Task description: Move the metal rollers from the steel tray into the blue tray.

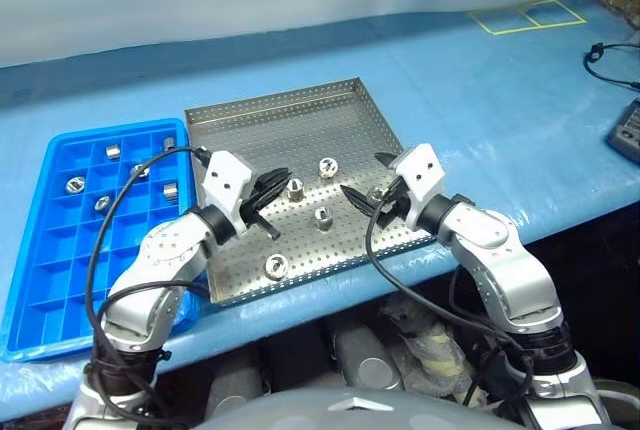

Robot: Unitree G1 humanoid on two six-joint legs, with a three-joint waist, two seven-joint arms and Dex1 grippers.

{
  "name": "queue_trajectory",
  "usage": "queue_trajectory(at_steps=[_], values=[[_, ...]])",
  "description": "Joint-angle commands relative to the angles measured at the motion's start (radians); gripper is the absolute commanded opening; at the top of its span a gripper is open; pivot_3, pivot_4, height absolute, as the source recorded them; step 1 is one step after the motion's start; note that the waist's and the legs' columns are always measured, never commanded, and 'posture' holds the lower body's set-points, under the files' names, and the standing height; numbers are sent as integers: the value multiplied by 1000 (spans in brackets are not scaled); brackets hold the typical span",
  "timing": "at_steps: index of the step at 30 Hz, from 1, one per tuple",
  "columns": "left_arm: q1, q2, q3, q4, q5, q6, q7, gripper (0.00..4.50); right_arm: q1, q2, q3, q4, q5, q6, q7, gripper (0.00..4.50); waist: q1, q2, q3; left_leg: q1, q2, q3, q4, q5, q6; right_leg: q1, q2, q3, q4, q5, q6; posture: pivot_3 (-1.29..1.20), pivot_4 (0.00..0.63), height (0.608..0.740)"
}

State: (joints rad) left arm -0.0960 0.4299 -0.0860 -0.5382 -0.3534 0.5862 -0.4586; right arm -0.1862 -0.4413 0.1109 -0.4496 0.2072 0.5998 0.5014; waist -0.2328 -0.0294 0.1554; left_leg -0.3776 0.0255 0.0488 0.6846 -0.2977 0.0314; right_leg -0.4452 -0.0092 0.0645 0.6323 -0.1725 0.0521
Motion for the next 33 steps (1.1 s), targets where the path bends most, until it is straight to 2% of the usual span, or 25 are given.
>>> queue_trajectory(at_steps=[1, 9, 16, 19, 29, 33], values=[[18, 37, -8, -43, 9, -2, -30, 309, -7, -20, -19, -3, -6, 3, 0, 4500, 0, 0, 0, 0, 0, 0, 0, 0, 0, 0, 0, 0, 0, 0, 0, -237, 150, 740], [33, 20, 14, -56, -27, -14, -23, 309, -12, -30, -24, 5, 2, 7, 1, 4500, 2, 0, 0, 0, 0, 0, 0, 0, 0, 0, 0, 0, 0, 0, 0, -224, 150, 740], [21, 8, 53, -40, 15, -92, -1, 309, -19, -31, -30, 0, 5, 8, 1, 4500, 2, 0, 0, 0, 0, 0, 0, 0, 0, 0, 0, 0, 0, 0, 0, -221, 150, 740], [26, 6, 44, -32, 14, -101, -9, 849, -25, -29, -30, 3, 4, 6, -2, 4500, 2, 0, 0, 0, 0, 0, 0, 0, 0, 0, 0, 0, 0, 1, 0, -221, 150, 740], [18, -17, 66, -10, 32, -14, 71, 4134, -31, -22, -27, -4, 1, -1, -11, 4500, 2, 0, 0, 0, 0, 0, 0, 0, 0, 0, 0, 0, -1, 1, 0, -221, 150, 740], [-21, -67, 119, -26, -44, 105, 129, 4134, -34, 4, -30, -15, 18, -6, -17, 4500, 2, 0, 0, 0, 0, 0, 0, 0, 0, 0, 0, 0, -1, 1, 0, -221, 150, 740]])
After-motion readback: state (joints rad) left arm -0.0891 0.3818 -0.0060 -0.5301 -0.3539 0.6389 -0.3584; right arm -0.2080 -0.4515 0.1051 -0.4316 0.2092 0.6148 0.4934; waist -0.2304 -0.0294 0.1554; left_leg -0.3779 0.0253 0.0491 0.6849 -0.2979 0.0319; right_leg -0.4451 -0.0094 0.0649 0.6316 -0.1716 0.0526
